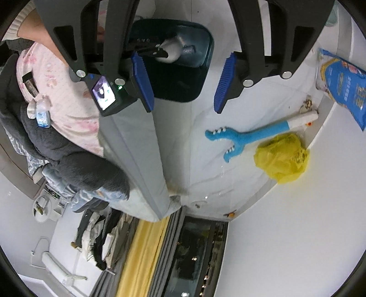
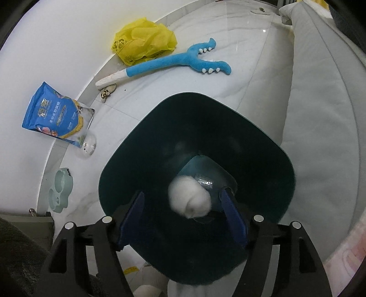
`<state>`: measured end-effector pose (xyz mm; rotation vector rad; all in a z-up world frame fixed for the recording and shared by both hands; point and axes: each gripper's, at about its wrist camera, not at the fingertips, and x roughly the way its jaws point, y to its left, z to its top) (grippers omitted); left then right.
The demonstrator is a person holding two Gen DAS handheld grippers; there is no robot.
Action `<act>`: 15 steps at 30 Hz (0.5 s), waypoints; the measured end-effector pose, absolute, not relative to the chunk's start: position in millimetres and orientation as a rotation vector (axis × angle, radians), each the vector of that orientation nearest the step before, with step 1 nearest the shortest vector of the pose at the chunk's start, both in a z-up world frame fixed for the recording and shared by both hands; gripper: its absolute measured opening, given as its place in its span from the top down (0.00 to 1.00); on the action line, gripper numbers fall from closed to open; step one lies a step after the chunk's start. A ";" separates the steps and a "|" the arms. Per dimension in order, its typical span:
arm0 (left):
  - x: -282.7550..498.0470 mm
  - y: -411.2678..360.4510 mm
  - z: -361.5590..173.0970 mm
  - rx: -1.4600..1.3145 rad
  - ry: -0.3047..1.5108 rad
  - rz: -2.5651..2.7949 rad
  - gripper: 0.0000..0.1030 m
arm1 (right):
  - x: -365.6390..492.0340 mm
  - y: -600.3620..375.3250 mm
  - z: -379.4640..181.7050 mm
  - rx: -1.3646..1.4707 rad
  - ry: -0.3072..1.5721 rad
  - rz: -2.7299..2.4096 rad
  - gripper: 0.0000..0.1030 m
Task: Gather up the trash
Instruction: 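Open the right tool to drop the white tissue ball into the bin, then move both tools back toward the remaining items on the bed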
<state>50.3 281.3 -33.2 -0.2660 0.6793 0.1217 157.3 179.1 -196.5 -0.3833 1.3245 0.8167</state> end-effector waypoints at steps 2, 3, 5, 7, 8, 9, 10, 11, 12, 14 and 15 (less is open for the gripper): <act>50.1 273.6 -26.6 -0.245 0.662 0.109 0.45 | 156.6 174.6 -191.5 -0.375 1.316 0.812 0.27; 49.3 271.1 -24.8 -0.238 0.657 0.104 0.45 | 156.5 171.1 -187.8 -0.367 1.310 0.808 0.26; 48.2 263.9 -20.2 -0.216 0.644 0.095 0.45 | 156.3 165.4 -182.2 -0.353 1.300 0.803 0.23; 47.5 258.8 -16.2 -0.206 0.636 0.089 0.45 | 156.4 160.8 -175.2 -0.344 1.285 0.800 0.23; 47.5 256.9 -14.6 -0.204 0.632 0.088 0.45 | 156.1 157.8 -170.5 -0.336 1.275 0.801 0.23; 47.6 254.5 -12.3 -0.200 0.627 0.089 0.45 | 155.5 154.6 -165.2 -0.322 1.262 0.807 0.22; 47.7 253.2 -11.0 -0.197 0.623 0.091 0.45 | 156.1 153.2 -160.9 -0.310 1.253 0.815 0.21; 47.9 250.2 -7.6 -0.194 0.613 0.092 0.45 | 155.8 149.9 -155.8 -0.295 1.241 0.822 0.19; 48.2 248.5 -5.4 -0.194 0.606 0.091 0.45 | 155.4 146.2 -150.1 -0.282 1.227 0.831 0.19; 49.1 243.0 -0.4 -0.189 0.595 0.089 0.42 | 155.4 139.2 -140.6 -0.258 1.202 0.847 0.19; 49.8 238.8 3.1 -0.183 0.587 0.085 0.41 | 155.1 135.4 -135.6 -0.246 1.188 0.853 0.17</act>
